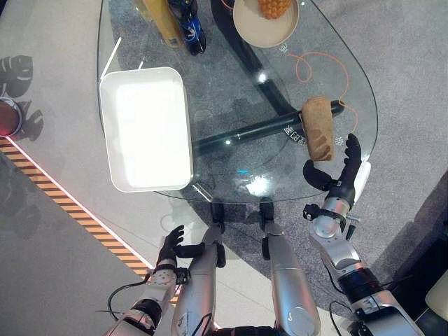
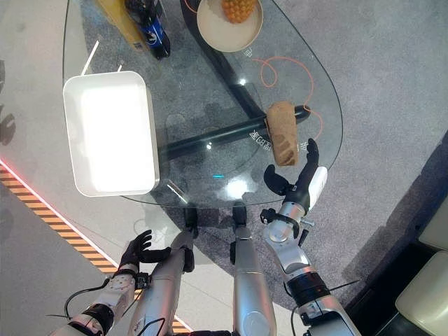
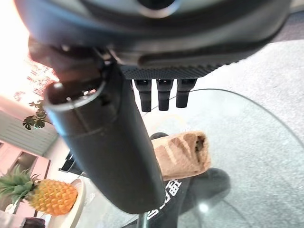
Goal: Wipe the table with a cloth and put it in the basket.
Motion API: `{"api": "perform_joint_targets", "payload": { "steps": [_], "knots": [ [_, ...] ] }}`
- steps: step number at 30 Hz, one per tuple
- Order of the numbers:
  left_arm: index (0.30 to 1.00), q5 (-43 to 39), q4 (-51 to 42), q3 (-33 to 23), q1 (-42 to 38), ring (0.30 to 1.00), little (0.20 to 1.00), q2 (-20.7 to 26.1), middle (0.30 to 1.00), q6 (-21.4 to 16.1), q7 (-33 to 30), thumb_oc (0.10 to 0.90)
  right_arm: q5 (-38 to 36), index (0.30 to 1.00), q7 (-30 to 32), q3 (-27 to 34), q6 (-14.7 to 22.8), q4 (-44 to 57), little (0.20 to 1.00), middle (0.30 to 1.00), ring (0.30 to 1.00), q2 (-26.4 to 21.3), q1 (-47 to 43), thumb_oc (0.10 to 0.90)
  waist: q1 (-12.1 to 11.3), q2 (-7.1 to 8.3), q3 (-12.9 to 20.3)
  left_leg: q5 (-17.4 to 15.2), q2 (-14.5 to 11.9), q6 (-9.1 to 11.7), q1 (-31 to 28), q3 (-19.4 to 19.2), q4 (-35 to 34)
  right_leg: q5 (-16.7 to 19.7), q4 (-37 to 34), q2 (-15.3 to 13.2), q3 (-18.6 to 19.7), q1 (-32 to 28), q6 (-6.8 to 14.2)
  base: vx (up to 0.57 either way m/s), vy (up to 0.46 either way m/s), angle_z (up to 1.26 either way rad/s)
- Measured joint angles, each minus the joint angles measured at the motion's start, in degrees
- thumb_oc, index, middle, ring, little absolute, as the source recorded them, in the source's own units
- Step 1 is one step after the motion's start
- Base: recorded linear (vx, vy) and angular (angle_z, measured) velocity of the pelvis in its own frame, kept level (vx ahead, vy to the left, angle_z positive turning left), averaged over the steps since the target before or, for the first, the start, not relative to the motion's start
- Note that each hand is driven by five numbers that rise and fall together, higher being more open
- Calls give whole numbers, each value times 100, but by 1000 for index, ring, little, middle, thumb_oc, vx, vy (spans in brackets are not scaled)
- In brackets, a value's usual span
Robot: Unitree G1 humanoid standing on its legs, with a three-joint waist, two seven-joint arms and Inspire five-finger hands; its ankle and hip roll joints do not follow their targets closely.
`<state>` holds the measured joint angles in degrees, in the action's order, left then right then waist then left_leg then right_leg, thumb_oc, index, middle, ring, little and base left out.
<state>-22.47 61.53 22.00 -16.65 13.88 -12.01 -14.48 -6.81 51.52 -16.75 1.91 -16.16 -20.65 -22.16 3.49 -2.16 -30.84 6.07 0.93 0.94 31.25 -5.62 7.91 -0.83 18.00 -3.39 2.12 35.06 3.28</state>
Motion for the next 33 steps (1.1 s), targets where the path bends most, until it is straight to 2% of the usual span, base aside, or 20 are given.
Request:
{"api": "perform_joint_targets", "payload": {
  "steps": [9,14,18,33],
  "knots": [
    [900,-299,-147,-3,-144,900,900,6,900,-1,-35,800,-464,900,194,-3,10,0,900,900,900,-45,-698,800,-32,0,0,-17,42,-14,574,52,276,-56,297,-38,-23,556,1,25,3,4],
    [900,-352,-182,-8,-186,900,900,6,900,2,-34,800,-493,900,456,-1,-23,-1,900,900,900,-71,-767,800,-40,0,0,-18,65,-16,719,84,345,-59,390,-54,-26,694,4,14,-1,3],
    [900,-381,-195,-17,-245,900,900,22,900,-10,-20,800,-688,900,599,25,-80,-1,900,900,900,-276,-920,800,-43,0,0,-24,77,-24,893,128,447,-68,485,-63,-30,853,6,24,-3,2],
    [900,-595,-413,-17,-386,900,900,73,900,-79,-2,800,-972,900,619,19,-337,-20,900,900,900,-402,-993,800,-41,-1,1,-35,69,-35,1513,137,740,-94,731,-56,-26,1454,-42,0,0,0]
  ]
}}
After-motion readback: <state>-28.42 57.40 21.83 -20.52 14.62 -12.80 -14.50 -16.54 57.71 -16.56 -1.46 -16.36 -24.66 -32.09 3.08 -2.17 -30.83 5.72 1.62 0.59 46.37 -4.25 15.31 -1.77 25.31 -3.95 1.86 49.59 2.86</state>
